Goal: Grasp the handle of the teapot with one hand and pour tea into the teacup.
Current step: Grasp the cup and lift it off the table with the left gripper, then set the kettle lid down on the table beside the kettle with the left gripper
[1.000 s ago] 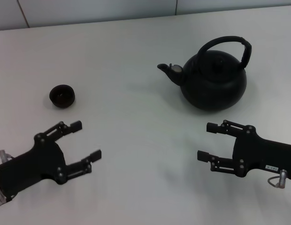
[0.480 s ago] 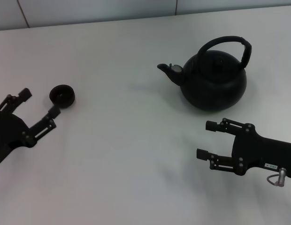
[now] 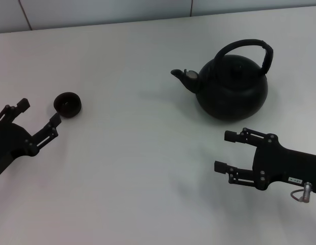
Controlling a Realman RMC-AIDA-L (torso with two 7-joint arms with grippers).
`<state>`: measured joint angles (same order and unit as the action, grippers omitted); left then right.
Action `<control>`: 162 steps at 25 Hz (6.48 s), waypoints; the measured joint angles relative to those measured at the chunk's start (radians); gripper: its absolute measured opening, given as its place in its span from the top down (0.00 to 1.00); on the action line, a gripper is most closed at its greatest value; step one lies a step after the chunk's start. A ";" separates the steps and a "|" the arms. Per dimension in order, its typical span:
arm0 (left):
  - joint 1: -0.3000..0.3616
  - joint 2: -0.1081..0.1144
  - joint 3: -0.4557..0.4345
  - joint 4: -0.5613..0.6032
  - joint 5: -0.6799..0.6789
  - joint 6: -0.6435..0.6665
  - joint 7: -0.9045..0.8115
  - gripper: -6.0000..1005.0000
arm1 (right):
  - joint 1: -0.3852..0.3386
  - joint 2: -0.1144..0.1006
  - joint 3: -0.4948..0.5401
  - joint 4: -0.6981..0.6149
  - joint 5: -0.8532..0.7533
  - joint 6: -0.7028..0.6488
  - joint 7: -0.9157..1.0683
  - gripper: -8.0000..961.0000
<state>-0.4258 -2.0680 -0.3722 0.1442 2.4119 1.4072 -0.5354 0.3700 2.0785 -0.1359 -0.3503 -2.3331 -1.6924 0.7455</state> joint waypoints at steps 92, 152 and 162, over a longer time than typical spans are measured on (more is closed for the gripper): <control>-0.200 0.005 0.075 -0.109 0.004 -0.356 0.035 0.31 | 0.013 -0.003 0.004 -0.001 0.017 -0.009 0.011 0.19; -0.317 -0.010 0.286 -0.277 -0.001 -0.495 0.078 0.31 | -0.010 -0.002 -0.005 0.013 0.015 -0.016 0.002 0.19; -0.314 -0.010 0.272 -0.288 -0.001 -0.498 0.089 0.25 | -0.010 -0.002 -0.005 0.013 0.015 -0.016 0.001 0.19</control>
<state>-0.7394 -2.0785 -0.0997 -0.1434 2.4114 0.9096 -0.4466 0.3605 2.0770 -0.1411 -0.3375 -2.3179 -1.7089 0.7469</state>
